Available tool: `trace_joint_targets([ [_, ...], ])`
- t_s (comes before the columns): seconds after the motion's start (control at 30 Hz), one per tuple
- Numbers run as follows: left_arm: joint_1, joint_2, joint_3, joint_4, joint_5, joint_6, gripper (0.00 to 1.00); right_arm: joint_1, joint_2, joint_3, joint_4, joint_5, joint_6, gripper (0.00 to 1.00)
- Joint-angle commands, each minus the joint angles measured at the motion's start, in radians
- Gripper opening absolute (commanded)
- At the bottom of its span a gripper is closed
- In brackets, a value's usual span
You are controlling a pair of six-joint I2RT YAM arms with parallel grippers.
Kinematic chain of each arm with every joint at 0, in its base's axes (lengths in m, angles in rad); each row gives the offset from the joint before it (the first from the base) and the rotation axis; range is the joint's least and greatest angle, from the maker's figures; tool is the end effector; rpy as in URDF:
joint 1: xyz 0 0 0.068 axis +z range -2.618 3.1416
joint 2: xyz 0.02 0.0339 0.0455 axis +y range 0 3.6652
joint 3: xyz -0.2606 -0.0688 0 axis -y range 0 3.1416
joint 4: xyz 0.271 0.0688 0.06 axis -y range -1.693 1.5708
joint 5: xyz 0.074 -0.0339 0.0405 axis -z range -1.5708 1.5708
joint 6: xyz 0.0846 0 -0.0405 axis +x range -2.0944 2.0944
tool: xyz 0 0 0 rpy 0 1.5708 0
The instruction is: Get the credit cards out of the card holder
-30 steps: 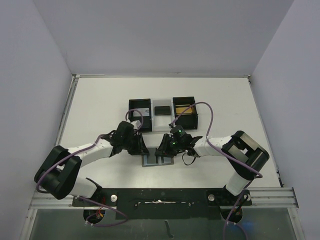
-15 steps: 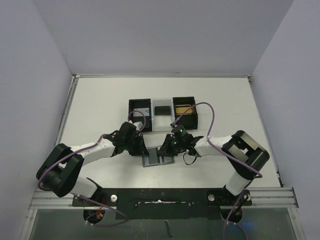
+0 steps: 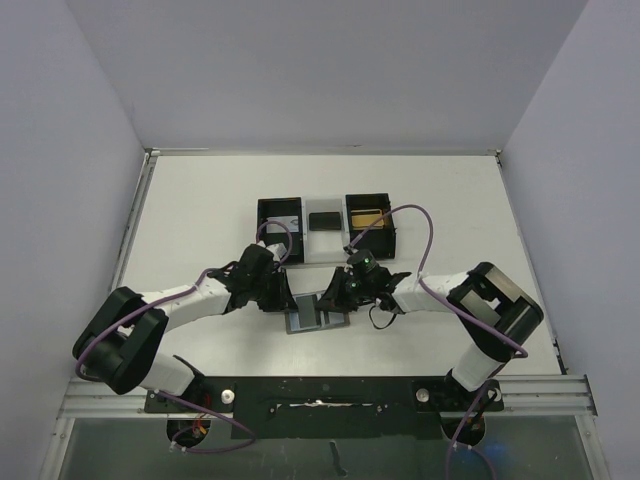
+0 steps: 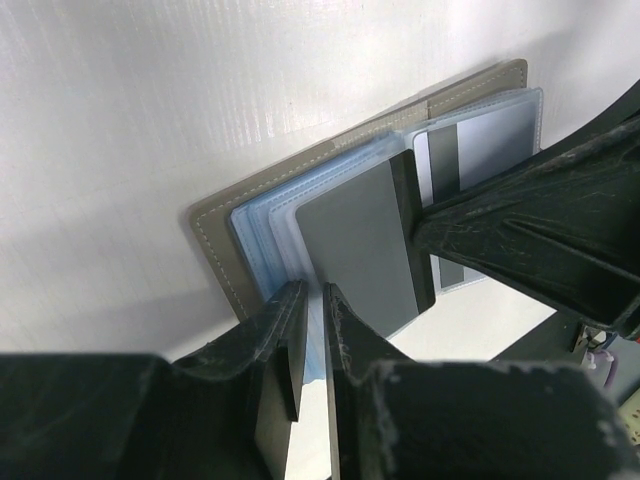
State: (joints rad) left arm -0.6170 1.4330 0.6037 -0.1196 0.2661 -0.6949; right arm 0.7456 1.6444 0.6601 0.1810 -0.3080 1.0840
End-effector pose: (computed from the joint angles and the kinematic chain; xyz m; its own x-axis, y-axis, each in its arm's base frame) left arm 0.2336 -0.1930 0.0858 -0.9466 -0.0859 -0.3106 0.1003 0.8375 -0.5372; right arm 0.2372 0.2539 0.0696 -0.9554 0.2642 -0.1320 0.0925 0.6922 0.7157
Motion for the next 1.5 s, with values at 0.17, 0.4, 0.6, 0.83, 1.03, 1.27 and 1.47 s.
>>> trace_joint_targets([
  [0.17, -0.007, 0.005, -0.004, -0.053, -0.062, 0.019, 0.12, -0.010, -0.058, -0.018, -0.008, 0.026, -0.008, 0.00],
  [0.4, -0.005, -0.045, 0.000, -0.074, -0.104, 0.002, 0.13, -0.023, -0.074, -0.043, -0.008, 0.037, -0.006, 0.00],
  [0.6, -0.005, -0.103, 0.048, -0.080, -0.097, -0.035, 0.24, -0.021, -0.049, -0.048, 0.040, 0.005, 0.008, 0.00],
  [0.83, -0.073, -0.116, 0.050, 0.087, -0.015, -0.134, 0.30, -0.022, -0.043, -0.045, 0.045, 0.006, 0.011, 0.01],
  [1.03, -0.098, -0.028, 0.058, 0.100, -0.046, -0.152, 0.21, -0.021, -0.054, -0.050, 0.048, 0.007, 0.010, 0.03],
  [1.27, -0.105, -0.016, 0.021, 0.061, -0.129, -0.147, 0.20, -0.022, -0.047, -0.052, 0.052, 0.002, 0.013, 0.03],
  [1.47, -0.110, 0.015, 0.020, 0.025, -0.155, -0.130, 0.18, -0.022, -0.052, -0.048, 0.053, -0.003, 0.007, 0.03],
])
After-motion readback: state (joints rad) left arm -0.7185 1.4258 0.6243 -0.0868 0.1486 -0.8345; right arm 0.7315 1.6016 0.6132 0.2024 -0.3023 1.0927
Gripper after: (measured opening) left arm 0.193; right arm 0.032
